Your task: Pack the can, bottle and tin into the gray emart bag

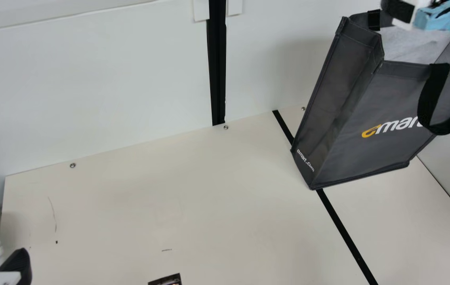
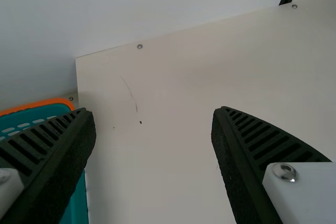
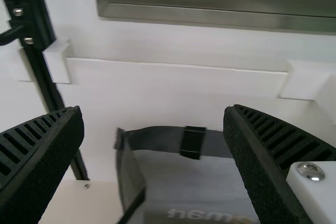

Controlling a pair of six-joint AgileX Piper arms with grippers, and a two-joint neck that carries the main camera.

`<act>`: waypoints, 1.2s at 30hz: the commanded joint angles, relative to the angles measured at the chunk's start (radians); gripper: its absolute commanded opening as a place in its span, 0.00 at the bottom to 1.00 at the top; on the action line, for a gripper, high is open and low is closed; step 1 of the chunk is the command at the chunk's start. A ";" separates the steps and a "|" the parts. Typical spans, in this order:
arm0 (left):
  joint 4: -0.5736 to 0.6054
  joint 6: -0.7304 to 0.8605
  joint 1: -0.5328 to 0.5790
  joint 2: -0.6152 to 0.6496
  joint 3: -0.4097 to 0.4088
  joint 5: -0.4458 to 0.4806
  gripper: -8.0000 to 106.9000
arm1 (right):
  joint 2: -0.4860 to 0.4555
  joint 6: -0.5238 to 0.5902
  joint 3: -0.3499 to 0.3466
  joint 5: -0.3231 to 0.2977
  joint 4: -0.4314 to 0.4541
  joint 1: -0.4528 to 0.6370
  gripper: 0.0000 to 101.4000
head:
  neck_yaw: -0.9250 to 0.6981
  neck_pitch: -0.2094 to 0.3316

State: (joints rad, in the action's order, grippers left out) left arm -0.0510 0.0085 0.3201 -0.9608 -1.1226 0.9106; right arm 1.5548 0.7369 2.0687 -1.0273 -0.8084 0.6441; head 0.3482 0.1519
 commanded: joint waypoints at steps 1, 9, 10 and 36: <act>0.000 0.000 0.000 0.000 0.000 0.000 0.85 | -0.027 0.007 -0.050 0.007 0.001 -0.032 0.90 | 0.001 0.023; 0.000 0.000 0.000 0.000 0.000 0.000 0.85 | -0.121 0.032 -0.200 0.035 0.011 -0.142 0.90 | 0.001 0.023; 0.000 0.000 0.000 0.000 0.000 0.000 0.85 | -0.134 0.035 -0.220 0.039 0.013 -0.155 0.90 | 0.001 0.023; 0.000 0.000 0.000 0.000 0.000 0.000 0.85 | -0.436 -0.044 -0.672 0.227 0.211 -0.451 0.90 | 0.001 0.023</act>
State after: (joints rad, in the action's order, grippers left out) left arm -0.0510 0.0085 0.3201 -0.9608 -1.1226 0.9106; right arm 1.1293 0.7031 1.4131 -0.8040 -0.6140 0.2022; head 0.3482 0.1519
